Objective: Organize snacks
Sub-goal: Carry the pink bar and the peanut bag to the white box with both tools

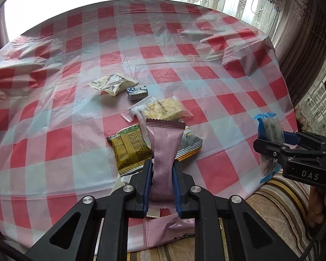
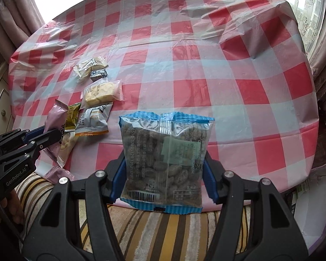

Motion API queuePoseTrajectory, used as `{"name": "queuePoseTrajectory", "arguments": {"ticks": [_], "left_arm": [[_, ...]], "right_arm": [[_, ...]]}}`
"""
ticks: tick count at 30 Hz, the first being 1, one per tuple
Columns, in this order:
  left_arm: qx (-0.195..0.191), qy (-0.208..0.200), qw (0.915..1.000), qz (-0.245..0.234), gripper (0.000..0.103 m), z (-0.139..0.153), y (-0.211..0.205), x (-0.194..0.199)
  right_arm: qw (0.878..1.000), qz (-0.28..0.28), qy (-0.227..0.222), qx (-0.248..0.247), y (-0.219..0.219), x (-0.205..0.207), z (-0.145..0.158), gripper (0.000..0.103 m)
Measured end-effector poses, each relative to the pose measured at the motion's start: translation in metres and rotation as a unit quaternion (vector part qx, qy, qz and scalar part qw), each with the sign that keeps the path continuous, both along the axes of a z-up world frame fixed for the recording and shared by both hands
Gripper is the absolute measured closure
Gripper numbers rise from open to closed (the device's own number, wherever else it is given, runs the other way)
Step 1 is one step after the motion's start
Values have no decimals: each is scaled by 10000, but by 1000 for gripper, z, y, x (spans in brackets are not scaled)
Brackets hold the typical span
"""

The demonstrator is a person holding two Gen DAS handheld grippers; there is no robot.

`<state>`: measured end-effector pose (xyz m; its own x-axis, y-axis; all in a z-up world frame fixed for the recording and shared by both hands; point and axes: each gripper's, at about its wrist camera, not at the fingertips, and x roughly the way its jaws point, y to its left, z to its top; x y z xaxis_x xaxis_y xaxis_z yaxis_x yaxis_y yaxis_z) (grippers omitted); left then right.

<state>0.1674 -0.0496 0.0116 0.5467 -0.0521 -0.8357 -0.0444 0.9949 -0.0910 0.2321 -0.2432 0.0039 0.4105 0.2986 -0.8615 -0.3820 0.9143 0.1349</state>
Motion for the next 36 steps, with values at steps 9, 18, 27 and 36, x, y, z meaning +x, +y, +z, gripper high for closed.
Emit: {"name": "queuePoseTrajectory", "arguments": {"ticks": [9,18,27,36], "left_arm": [[-5,-104,9994,-329,85,15,-33,8],[-115,-81,9955,-934,85,20,-89,21],[-188,22,9862,-1642,85,21,-153,27],[-435,229,9693,-2411,84,19,-224,34]], "right_arm": [[9994,-313,-81,82,-39,-3,6,39],[9971,-755,-70,94,-91,-6,4,39],[9914,-1311,0,52,-155,-13,-7,39],[9802,-1981,70,-44,-225,-20,-19,39]]}}
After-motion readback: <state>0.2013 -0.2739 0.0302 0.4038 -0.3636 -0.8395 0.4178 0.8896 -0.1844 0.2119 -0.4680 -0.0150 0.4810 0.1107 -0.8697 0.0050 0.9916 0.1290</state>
